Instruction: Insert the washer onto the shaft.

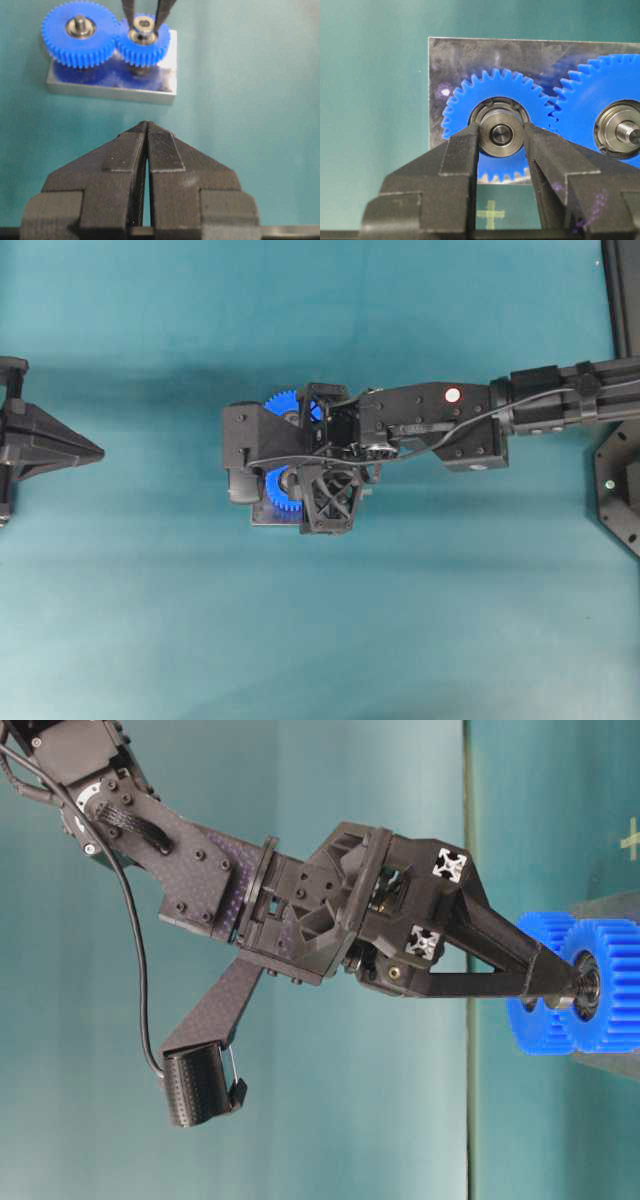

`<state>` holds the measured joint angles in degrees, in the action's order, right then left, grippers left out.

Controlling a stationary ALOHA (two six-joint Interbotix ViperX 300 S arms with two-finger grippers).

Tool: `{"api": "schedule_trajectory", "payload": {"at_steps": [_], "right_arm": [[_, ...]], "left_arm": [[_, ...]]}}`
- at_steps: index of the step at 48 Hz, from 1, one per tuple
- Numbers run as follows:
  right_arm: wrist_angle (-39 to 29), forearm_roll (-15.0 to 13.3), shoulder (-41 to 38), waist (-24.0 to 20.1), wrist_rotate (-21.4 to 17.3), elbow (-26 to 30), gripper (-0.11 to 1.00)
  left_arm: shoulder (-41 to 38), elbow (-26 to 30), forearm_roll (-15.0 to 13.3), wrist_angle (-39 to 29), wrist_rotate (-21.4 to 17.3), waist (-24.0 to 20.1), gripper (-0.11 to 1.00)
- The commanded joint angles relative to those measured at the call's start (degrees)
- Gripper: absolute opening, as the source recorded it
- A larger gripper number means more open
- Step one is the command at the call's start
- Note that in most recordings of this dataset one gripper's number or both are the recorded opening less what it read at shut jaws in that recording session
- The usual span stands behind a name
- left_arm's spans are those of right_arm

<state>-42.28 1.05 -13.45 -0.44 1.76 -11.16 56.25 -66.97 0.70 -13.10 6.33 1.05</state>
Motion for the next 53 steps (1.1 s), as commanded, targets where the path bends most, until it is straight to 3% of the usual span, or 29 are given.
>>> {"api": "schedule_trajectory", "payload": {"at_steps": [1,22,24,30,32,53], "right_arm": [[-0.26,-0.18,0.79,0.18,0.44,1.23,0.32],[-0.62,0.09,0.88,0.70,-0.26,1.23,0.33],[-0.62,0.09,0.97,0.79,-0.35,1.23,0.38],[-0.79,0.09,1.23,0.88,-0.44,1.14,0.71],[-0.70,0.09,1.41,0.88,-0.44,1.23,0.76],[-2.72,-0.18,8.00,1.05,-0.26,-1.23,0.74]], "left_arm": [[-0.26,1.14,0.09,0.26,0.09,0.00,0.01],[-0.26,1.32,0.09,0.35,0.09,0.00,0.01],[-0.26,1.32,0.09,0.35,0.09,0.00,0.01],[-0.18,1.32,0.09,0.26,0.09,0.00,0.01],[-0.18,1.32,0.09,0.35,0.09,0.00,0.01],[1.05,0.70,0.09,0.35,0.09,0.00,0.01]]}}
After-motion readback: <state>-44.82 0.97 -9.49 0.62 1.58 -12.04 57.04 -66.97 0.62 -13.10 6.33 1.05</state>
